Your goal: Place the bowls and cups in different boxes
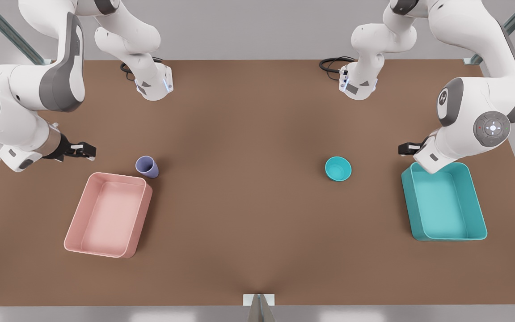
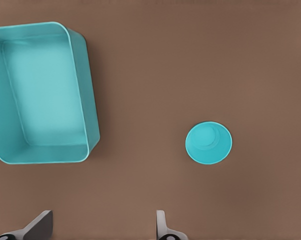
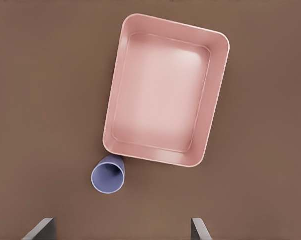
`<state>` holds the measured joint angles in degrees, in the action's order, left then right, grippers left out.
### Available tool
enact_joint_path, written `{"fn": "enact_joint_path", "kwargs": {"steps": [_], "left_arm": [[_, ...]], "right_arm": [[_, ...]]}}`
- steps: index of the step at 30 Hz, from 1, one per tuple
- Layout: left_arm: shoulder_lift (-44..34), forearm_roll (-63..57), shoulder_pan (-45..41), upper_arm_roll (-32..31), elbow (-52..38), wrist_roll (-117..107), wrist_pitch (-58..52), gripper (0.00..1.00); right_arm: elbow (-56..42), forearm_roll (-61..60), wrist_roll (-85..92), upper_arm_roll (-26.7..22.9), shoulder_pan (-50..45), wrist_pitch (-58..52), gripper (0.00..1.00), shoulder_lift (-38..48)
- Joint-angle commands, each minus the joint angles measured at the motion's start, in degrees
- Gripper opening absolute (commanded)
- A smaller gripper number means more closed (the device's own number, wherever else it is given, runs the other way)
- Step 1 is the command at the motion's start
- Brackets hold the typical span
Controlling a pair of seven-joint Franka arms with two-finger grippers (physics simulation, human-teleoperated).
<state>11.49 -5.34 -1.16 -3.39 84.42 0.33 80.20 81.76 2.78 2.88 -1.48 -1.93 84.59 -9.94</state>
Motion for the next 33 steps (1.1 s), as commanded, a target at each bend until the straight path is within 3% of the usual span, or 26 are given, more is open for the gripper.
{"fn": "enact_joint_path", "kwargs": {"steps": [1, 3, 5, 7, 9, 13, 17, 22, 32, 33], "left_arm": [[-0.1, 0.0, 0.0, 0.0, 0.0, 1.1, 0.4, 1.0], [0.6, 0.0, -2.7, 0.0, 1.7, 1.0, 0.9, 1.0], [6.8, -0.5, -10.9, 0.0, 5.0, -3.4, 7.5, 1.0], [13.2, -1.5, -16.1, -0.1, 7.2, -7.9, 17.4, 1.0], [13.9, -4.2, -18.3, 0.0, 18.1, -8.2, 34.1, 1.0], [14.7, -4.2, -20.7, -0.1, 26.5, -14.5, 43.2, 1.0], [14.5, -4.2, -21.4, -0.1, 28.2, -21.2, 42.9, 1.0], [16.1, -4.2, -22.7, -0.1, 31.0, -25.2, 42.9, 1.0], [17.3, -4.2, -22.7, -0.1, 32.5, -27.7, 43.0, 1.0], [17.5, -4.2, -22.7, -0.1, 32.5, -27.7, 43.2, 0.87]], "right_arm": [[-0.1, -0.1, 2.0, 0.0, 0.0, 0.6, 1.0, 0.0], [-0.3, 0.6, 2.5, 0.2, -0.7, 1.5, 1.0, -1.4], [0.7, -0.5, 9.0, 0.4, -3.0, 3.5, 1.0, -3.9], [8.8, -0.5, 7.3, 0.4, -4.1, 11.7, 1.0, -3.5], [14.7, -0.6, 0.9, 0.4, -4.4, 18.3, 1.0, -2.9], [30.1, -0.5, -6.7, 0.3, -4.6, 29.1, 1.0, 3.2], [40.8, -1.0, -7.4, 0.0, -3.3, 38.6, 1.0, 6.1], [42.4, -1.4, -11.2, 0.0, -3.0, 44.2, 1.0, 1.2], [54.7, -2.3, -11.2, 0.0, -0.6, 55.8, 1.0, 1.7], [55.3, -2.3, -11.2, 0.0, -0.6, 56.5, 1.0, 1.2]]}}
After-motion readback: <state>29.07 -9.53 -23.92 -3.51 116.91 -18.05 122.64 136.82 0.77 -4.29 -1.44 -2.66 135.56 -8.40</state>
